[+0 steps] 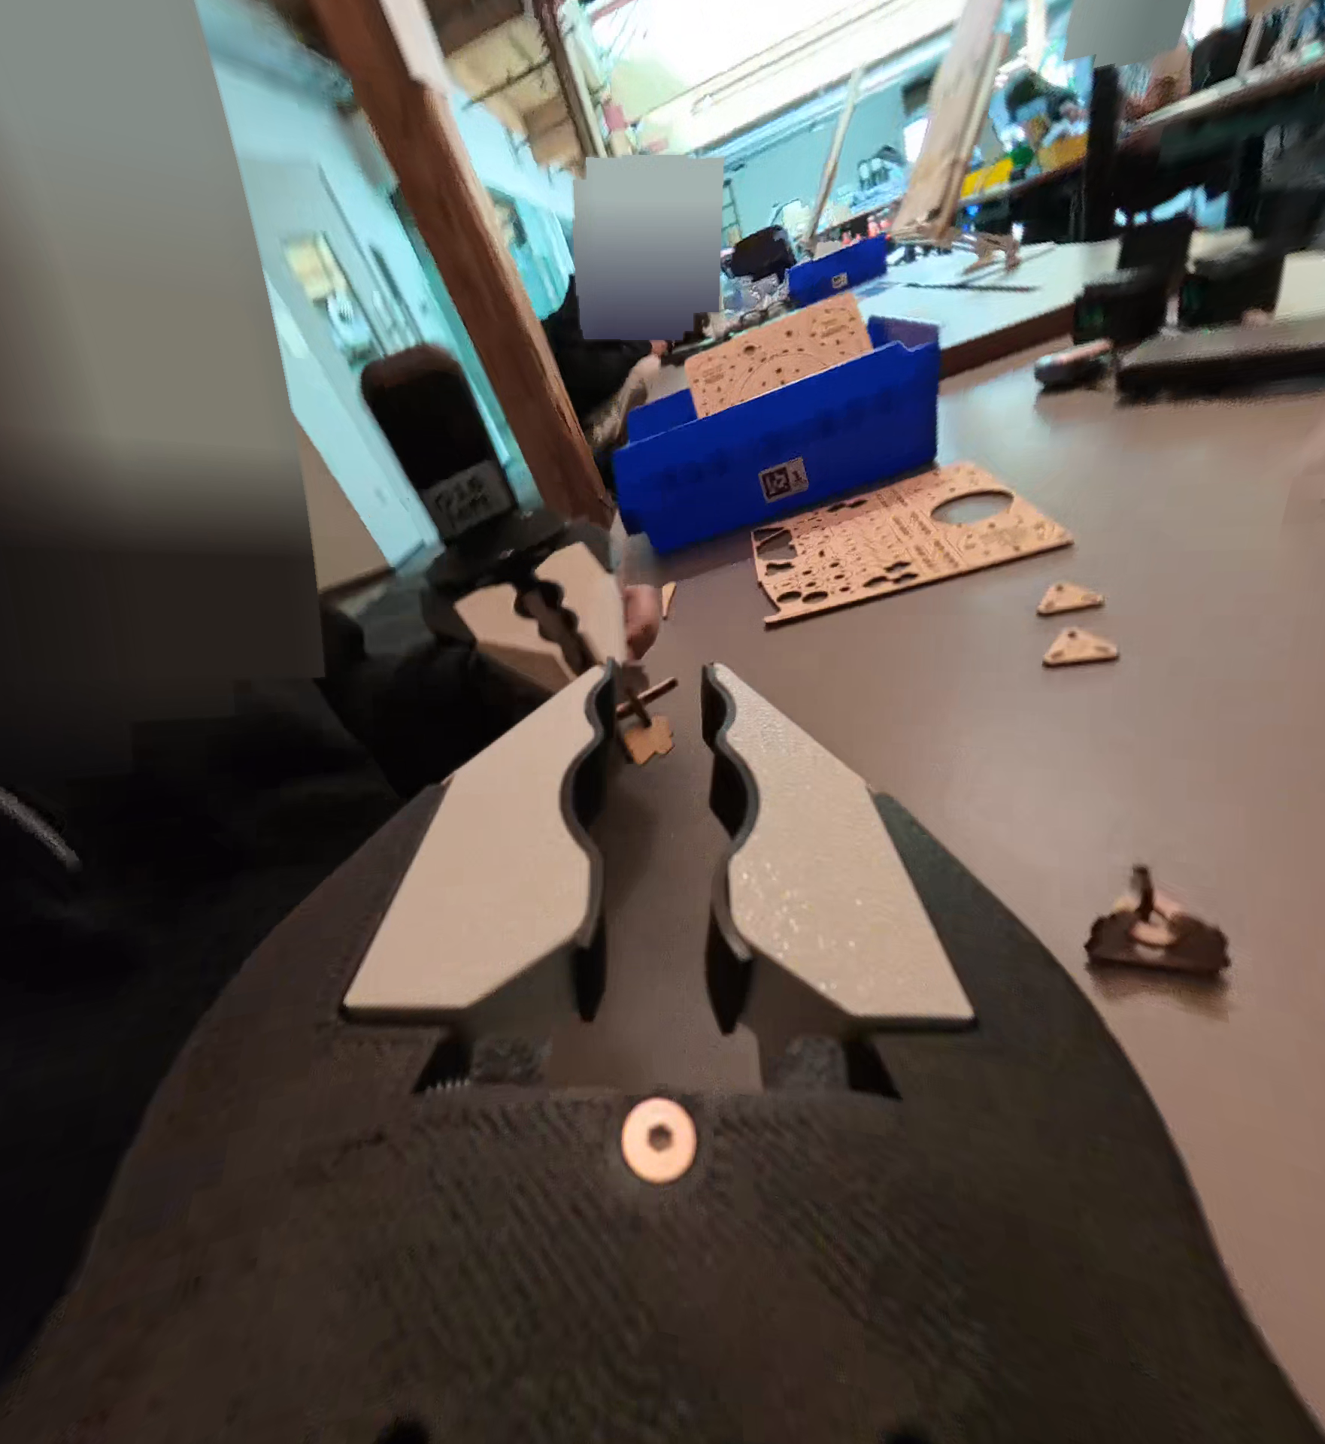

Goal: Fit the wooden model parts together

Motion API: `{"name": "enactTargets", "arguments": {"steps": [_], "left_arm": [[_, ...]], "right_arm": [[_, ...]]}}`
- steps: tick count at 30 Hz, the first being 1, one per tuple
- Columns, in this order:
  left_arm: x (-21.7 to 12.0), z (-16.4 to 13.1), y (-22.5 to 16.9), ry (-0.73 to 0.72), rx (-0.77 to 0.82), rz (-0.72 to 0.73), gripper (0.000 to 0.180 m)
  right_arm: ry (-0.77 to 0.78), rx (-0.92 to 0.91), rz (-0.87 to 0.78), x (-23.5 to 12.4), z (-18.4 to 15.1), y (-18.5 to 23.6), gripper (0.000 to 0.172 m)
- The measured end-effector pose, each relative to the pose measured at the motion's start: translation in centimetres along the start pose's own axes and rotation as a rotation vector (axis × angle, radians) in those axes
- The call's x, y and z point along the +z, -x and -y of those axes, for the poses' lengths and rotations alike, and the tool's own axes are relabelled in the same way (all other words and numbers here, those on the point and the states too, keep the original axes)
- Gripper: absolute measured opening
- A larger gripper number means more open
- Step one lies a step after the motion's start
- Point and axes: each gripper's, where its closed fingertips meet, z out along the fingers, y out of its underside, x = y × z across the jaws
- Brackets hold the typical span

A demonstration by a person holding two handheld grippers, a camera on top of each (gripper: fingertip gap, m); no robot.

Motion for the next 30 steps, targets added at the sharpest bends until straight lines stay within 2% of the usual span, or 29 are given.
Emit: {"name": "enactTargets", "arguments": {"steps": [3, 9, 13, 20, 23, 25, 27, 30], "left_arm": [[-0.1, 0.2, 0.0, -0.017, -0.013, -0.015, 0.001], [0.2, -0.4, -0.4, 0.005, -0.018, -0.033, 0.002], [0.2, -0.3, -0.5, 0.001, -0.029, -0.044, 0.002], [0.1, -0.3, -0.4, -0.001, -0.06, -0.053, 0.003], [-0.2, 0.0, -0.1, 0.001, -0.065, -0.045, 0.016], [-0.4, -0.2, 0.4, 0.031, -0.081, -0.03, 0.034], [-0.3, -1.7, 1.4, 0.129, -0.133, 0.003, 0.055], [-0.5, -4.6, 3.4, 0.301, -0.19, 0.114, 0.067]], "right_arm": [[0.071, -0.094, 0.036, 0.8, -1.1, 1.4, 0.018], [0.179, -0.165, 0.018, 1.8, -3.2, 1.5, 0.01], [0.193, -0.21, 0.008, 2.0, -3.4, 1.7, 0.002], [0.202, -0.226, 0.006, 2.1, -3.6, 1.8, 0.001], [0.208, -0.231, -0.006, 2.0, -3.7, 1.5, 0.001], [0.218, -0.233, -0.018, 1.9, -3.8, 1.3, 0.001], [0.238, -0.241, -0.039, 1.8, -4.1, 0.8, 0.001], [0.286, -0.27, -0.076, 1.6, -4.7, 0.1, 0.001]]}}
